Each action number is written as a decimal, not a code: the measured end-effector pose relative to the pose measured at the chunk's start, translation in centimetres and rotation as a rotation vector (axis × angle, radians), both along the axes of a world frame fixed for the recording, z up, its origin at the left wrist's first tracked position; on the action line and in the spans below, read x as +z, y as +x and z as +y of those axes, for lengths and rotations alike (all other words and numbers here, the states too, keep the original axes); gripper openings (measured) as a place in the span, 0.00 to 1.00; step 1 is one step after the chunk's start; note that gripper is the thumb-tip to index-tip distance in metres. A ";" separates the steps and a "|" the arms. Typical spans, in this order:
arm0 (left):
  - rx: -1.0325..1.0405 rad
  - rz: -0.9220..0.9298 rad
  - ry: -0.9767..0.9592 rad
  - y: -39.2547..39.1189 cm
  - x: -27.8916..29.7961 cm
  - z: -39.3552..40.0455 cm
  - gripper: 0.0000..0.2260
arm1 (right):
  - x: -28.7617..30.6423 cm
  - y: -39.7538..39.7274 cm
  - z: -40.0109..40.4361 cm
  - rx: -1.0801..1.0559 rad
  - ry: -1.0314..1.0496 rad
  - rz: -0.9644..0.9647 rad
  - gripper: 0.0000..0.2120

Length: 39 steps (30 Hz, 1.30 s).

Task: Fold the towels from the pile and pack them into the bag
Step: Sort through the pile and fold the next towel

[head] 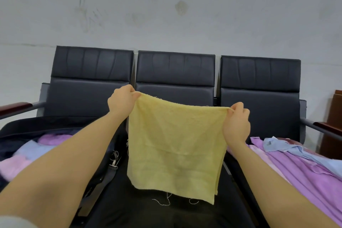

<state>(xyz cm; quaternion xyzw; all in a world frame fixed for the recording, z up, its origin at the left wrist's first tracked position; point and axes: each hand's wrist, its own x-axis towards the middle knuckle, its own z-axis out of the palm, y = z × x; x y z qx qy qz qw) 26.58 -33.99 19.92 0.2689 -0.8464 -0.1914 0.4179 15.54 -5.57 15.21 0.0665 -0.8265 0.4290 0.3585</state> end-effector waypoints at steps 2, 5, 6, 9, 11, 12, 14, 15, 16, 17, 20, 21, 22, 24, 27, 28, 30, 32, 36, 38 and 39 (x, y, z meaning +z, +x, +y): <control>-0.037 0.059 0.101 0.3 0.7 0.4 0.07 | 1.1 0.4 0.2 0.043 -0.068 -0.035 0.05; -0.043 0.087 0.082 0.8 1.6 0.9 0.07 | 2.7 0.9 0.5 0.073 -0.182 0.011 0.06; -0.040 0.085 0.055 1.0 1.8 0.9 0.07 | 3.2 1.1 0.6 0.084 -0.214 0.019 0.07; -0.058 0.102 0.031 1.4 2.0 0.7 0.08 | 4.1 1.7 0.7 0.113 -0.292 0.027 0.10; -0.088 0.113 0.059 1.9 1.7 0.8 0.09 | 4.2 1.9 0.7 0.136 -0.341 0.028 0.11; -0.098 0.111 0.070 2.1 1.5 0.9 0.09 | 4.2 2.0 0.7 0.141 -0.359 0.029 0.12; -0.106 0.091 0.087 2.5 1.1 1.1 0.09 | 3.8 2.1 0.9 0.139 -0.381 0.014 0.11; -0.098 0.073 0.088 2.7 0.8 1.1 0.08 | 3.5 2.0 1.0 0.131 -0.379 0.001 0.11; -0.082 0.046 0.078 2.9 0.5 1.1 0.06 | 3.2 2.0 1.1 0.119 -0.367 -0.015 0.11; -0.062 0.018 0.056 3.1 0.2 1.1 0.06 | 2.9 1.9 1.3 0.106 -0.355 -0.033 0.11; -0.018 -0.007 0.005 3.4 -1.3 1.1 0.08 | 1.6 1.5 1.4 0.085 -0.360 -0.090 0.10; -0.022 -0.001 0.008 3.3 -1.9 1.0 0.09 | 1.1 1.3 1.4 0.085 -0.368 -0.100 0.10; -0.032 0.001 0.024 3.1 -2.6 0.9 0.09 | 0.6 1.1 1.2 0.085 -0.376 -0.107 0.09; -0.052 -0.006 0.075 2.4 -4.0 0.7 0.10 | -0.4 0.7 0.9 0.083 -0.389 -0.127 0.06; -0.065 -0.030 0.132 0.8 -6.2 0.2 0.10 | -2.1 -0.7 0.3 0.065 -0.368 -0.176 0.04; -0.063 -0.040 0.140 0.1 -6.9 0.0 0.10 | -2.7 -1.3 0.1 0.066 -0.356 -0.187 0.04; -0.071 -0.052 0.176 -1.4 -8.3 -0.5 0.10 | -3.7 -2.7 -0.4 0.079 -0.335 -0.197 0.04; -0.095 -0.034 0.257 -3.3 -9.3 -1.2 0.09 | -4.5 -4.3 -1.0 0.097 -0.323 -0.213 0.05; -0.170 0.116 0.420 -7.2 -9.3 -2.0 0.08 | -4.9 -7.7 -2.6 0.143 -0.370 -0.219 0.05; -0.210 0.200 0.443 -8.8 -8.6 -1.8 0.08 | -4.6 -9.2 -3.6 0.186 -0.425 -0.177 0.04; -0.228 0.246 0.445 -9.4 -8.2 -1.7 0.07 | -4.3 -9.7 -4.1 0.218 -0.465 -0.152 0.04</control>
